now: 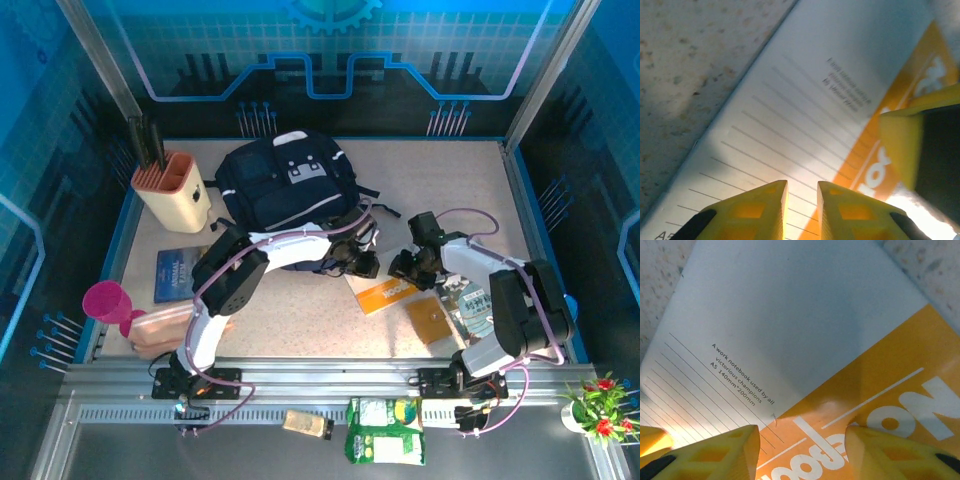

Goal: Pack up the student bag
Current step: Rotate the book at the center of the table.

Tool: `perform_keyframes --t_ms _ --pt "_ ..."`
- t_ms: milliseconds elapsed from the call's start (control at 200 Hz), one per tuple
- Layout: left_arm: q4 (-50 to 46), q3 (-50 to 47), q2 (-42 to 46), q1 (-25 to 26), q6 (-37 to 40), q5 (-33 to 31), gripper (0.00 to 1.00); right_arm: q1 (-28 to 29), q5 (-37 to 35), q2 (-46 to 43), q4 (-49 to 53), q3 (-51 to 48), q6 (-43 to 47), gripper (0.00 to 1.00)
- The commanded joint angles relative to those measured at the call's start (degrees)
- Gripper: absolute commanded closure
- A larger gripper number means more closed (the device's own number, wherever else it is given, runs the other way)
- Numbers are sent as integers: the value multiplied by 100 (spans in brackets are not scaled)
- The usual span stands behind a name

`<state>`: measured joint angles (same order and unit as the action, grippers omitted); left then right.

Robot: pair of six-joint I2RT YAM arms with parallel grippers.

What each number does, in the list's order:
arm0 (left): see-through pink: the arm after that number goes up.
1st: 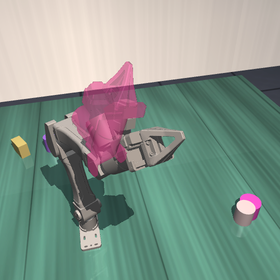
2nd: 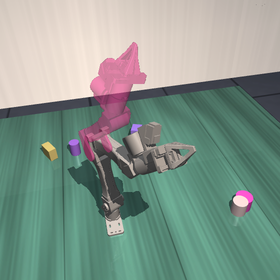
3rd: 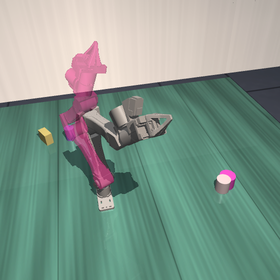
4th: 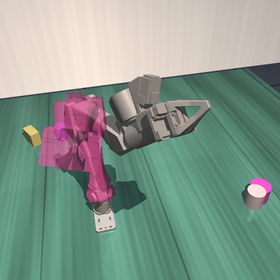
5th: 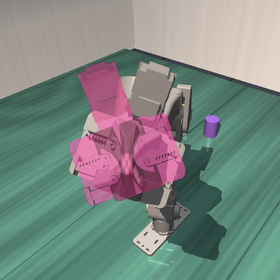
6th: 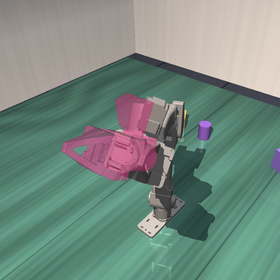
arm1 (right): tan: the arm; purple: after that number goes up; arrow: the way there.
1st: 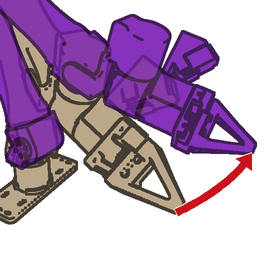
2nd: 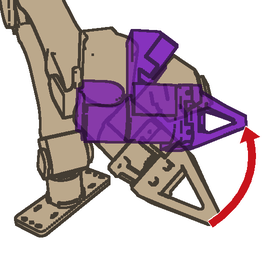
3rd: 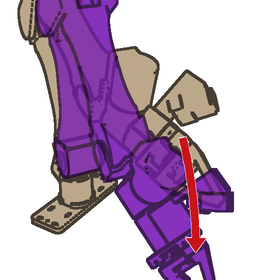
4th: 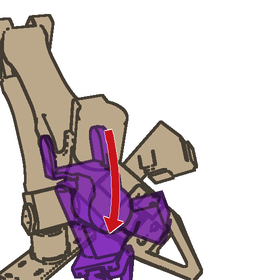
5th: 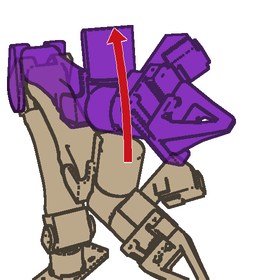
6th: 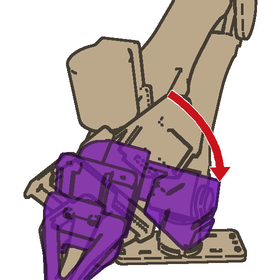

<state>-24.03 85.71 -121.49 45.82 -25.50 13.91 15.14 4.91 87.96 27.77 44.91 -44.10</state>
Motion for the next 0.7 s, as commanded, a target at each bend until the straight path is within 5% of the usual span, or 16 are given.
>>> perform_keyframes --t_ms 0,430,695 --pt "-346 183 -149 67 86 -129 78 -149 -86 336 -228 158 220 50" --pt "-410 373 -318 315 34 429 73 -523 557 1625 -475 1658 446 50" --pt "-255 162 469 83 -296 157 59 -570 684 745 -371 1357 498 51"
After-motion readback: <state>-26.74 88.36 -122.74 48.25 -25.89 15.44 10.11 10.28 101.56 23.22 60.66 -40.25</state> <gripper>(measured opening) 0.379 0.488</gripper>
